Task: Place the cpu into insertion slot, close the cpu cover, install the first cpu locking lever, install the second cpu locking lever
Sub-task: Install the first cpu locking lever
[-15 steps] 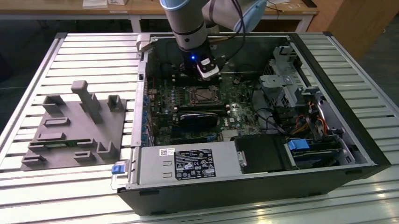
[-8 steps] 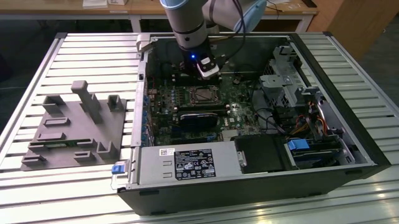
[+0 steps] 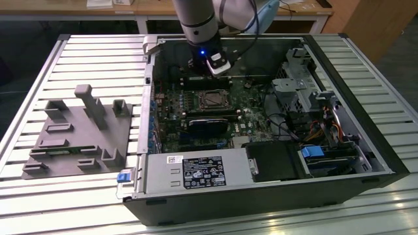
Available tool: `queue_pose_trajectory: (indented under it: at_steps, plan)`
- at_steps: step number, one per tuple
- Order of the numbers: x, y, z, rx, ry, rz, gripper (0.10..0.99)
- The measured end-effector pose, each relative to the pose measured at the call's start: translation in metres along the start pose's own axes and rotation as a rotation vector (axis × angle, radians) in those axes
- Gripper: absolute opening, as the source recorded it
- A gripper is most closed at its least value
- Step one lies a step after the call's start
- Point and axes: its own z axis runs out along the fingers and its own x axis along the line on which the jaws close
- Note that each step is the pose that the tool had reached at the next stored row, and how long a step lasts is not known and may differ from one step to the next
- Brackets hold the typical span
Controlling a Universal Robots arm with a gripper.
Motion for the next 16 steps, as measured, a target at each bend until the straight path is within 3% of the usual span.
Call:
queue_pose_trajectory:
  at_steps: [7,8,14,16]
  plan:
    - [-0.0006,0.0003,-0.0019,0.001,0.0001,0.0,0.102]
    - [-0.0012,0.0004,-0.0016,0.001,0.0037,0.0,0.102]
    - [-0.0041,0.0009,0.0002,0.016,0.0552,0.006,0.102]
    - [-0.0044,0.0009,0.0004,0.024,0.0641,0.007,0.102]
